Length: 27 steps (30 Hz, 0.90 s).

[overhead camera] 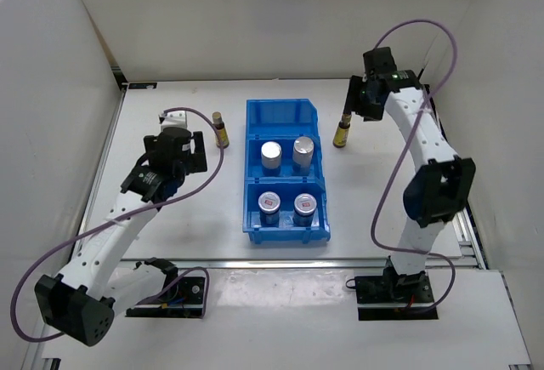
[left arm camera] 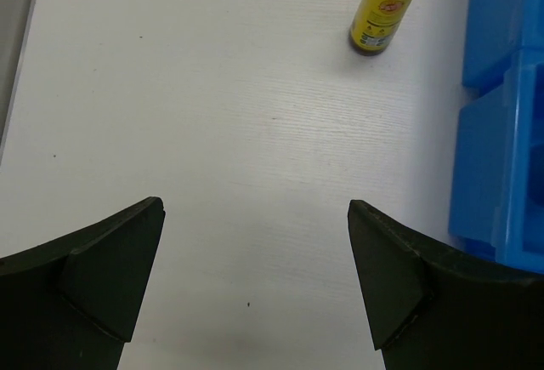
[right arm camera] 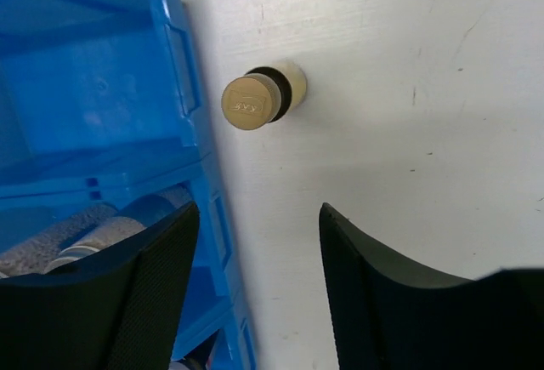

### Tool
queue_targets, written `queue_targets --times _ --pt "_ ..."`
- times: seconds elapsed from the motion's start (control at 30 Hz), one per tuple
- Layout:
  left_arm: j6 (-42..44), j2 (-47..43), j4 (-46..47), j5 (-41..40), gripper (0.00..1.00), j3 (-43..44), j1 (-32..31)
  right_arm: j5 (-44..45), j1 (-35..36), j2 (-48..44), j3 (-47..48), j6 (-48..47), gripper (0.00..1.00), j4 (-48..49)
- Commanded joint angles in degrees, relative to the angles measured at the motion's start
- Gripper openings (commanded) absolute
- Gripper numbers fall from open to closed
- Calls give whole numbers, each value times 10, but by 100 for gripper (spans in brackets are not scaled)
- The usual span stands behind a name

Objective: Organize the condiment bottles

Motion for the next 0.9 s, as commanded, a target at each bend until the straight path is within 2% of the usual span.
queue_targets --times 0.0,0.37,0.53,0.7,0.87 --pt "-5 4 9 -39 100 22 3 -46 -3 45 48 -27 62 -41" --pt "-10 9 9 -27 100 22 3 -36 -3 105 59 -39 65 -29" --pt "-10 14 9 -27 100 22 3 -31 -9 144 108 -39 65 -29" --pt "-10 14 9 -22 100 22 3 -31 -9 180 145 -39 62 -37" --pt "-5 14 9 -22 100 22 3 -13 -9 205 171 -39 53 -42"
